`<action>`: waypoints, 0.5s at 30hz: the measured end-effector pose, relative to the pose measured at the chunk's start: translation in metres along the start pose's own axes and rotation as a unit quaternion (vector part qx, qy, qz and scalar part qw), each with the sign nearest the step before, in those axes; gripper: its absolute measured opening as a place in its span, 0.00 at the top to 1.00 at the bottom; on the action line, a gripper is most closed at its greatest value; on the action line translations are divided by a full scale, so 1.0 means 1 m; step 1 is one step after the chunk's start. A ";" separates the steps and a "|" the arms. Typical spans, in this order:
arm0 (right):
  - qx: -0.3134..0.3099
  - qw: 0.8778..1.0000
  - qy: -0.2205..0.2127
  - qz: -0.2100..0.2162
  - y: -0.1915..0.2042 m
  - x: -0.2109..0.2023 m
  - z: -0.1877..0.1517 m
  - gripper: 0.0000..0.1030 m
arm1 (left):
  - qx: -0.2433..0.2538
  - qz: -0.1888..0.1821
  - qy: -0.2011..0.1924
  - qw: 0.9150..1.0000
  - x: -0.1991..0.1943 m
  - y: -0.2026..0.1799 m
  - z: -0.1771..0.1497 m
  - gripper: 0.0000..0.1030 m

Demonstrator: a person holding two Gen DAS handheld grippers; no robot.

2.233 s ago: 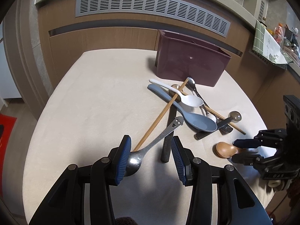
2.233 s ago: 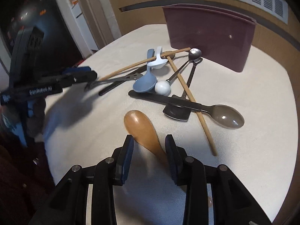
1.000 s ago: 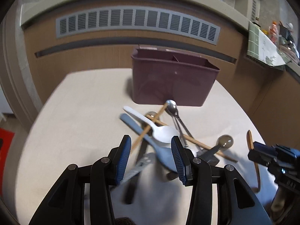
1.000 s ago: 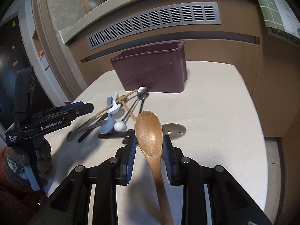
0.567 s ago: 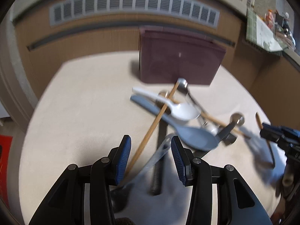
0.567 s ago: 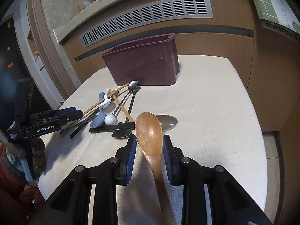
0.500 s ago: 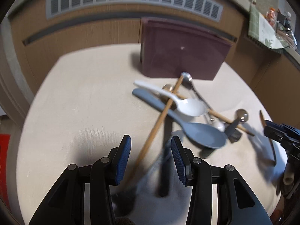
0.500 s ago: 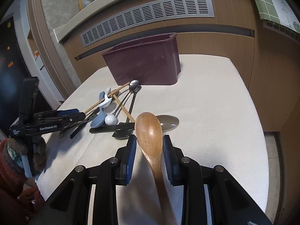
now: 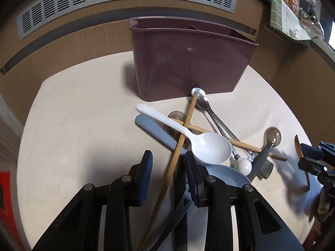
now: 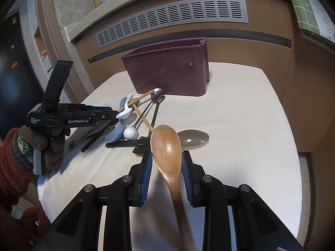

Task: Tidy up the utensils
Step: 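Grasp a wooden chopstick with the left gripper while the right gripper holds the wooden spoon, then lower the chopstick into the caddy with the left gripper while the right gripper drops the spoon in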

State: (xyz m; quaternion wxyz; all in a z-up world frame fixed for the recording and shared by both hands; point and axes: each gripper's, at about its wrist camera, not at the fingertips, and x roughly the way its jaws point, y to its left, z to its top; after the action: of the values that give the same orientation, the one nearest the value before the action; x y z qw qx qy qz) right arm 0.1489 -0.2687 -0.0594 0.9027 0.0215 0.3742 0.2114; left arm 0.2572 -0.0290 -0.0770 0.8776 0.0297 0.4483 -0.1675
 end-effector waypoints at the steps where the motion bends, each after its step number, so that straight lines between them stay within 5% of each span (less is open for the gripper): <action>1: 0.000 1.000 0.000 0.000 0.000 0.000 0.000 0.75 | 0.000 -0.003 0.002 1.000 0.000 0.000 0.000 0.69; 6: 0.005 1.000 0.003 0.001 -0.002 0.003 0.000 0.75 | 0.004 -0.025 0.015 1.000 -0.002 -0.002 -0.004 0.92; 15: 0.014 0.999 -0.032 0.002 -0.004 -0.009 0.009 0.75 | -0.046 -0.052 -0.095 0.993 -0.078 0.002 -0.001 0.95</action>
State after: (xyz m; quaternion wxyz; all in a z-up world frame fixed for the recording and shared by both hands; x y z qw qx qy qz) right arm 0.1511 -0.2745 -0.0479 0.9134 0.0415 0.3483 0.2067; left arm 0.2149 -0.0059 -0.0160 0.9065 -0.0500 0.3713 -0.1947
